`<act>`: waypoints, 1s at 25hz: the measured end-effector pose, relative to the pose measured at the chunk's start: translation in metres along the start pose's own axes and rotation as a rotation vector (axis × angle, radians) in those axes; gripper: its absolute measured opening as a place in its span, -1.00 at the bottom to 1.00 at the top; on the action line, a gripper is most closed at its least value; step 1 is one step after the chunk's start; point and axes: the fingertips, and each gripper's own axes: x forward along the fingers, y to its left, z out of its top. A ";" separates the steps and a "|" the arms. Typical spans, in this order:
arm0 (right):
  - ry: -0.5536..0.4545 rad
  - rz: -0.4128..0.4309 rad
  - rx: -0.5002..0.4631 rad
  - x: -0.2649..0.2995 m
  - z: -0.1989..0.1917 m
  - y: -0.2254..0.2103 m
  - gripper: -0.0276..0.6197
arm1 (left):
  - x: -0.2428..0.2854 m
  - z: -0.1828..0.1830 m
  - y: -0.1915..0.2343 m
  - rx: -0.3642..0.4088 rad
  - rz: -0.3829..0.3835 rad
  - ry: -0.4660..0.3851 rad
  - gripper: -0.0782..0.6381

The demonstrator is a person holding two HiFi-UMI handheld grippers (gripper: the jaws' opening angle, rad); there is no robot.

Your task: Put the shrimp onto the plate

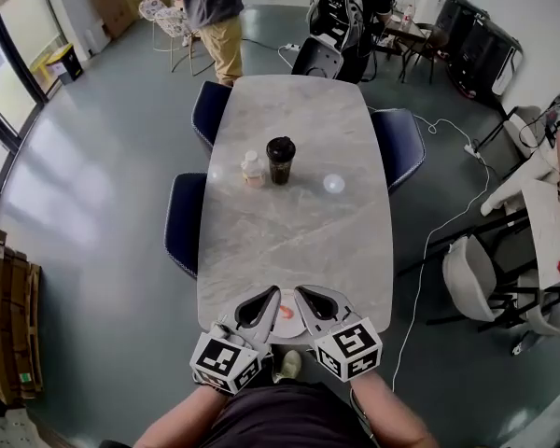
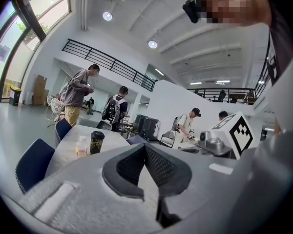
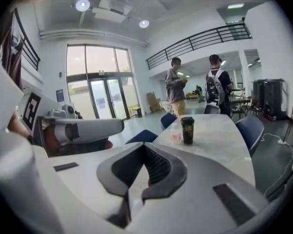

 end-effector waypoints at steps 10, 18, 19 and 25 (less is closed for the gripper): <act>-0.310 0.011 -0.048 -0.070 0.109 0.022 -0.91 | -0.019 0.088 -0.068 0.053 -0.083 -0.119 -0.76; -0.401 0.029 -0.052 -0.100 0.127 0.033 -0.91 | -0.028 0.099 -0.099 0.110 -0.064 -0.146 -0.76; -0.405 0.034 -0.052 -0.102 0.128 0.035 -0.91 | -0.030 0.100 -0.101 0.110 -0.059 -0.149 -0.76; -0.423 0.040 -0.065 -0.110 0.129 0.043 -0.91 | -0.039 0.098 -0.108 0.115 -0.039 -0.162 -0.76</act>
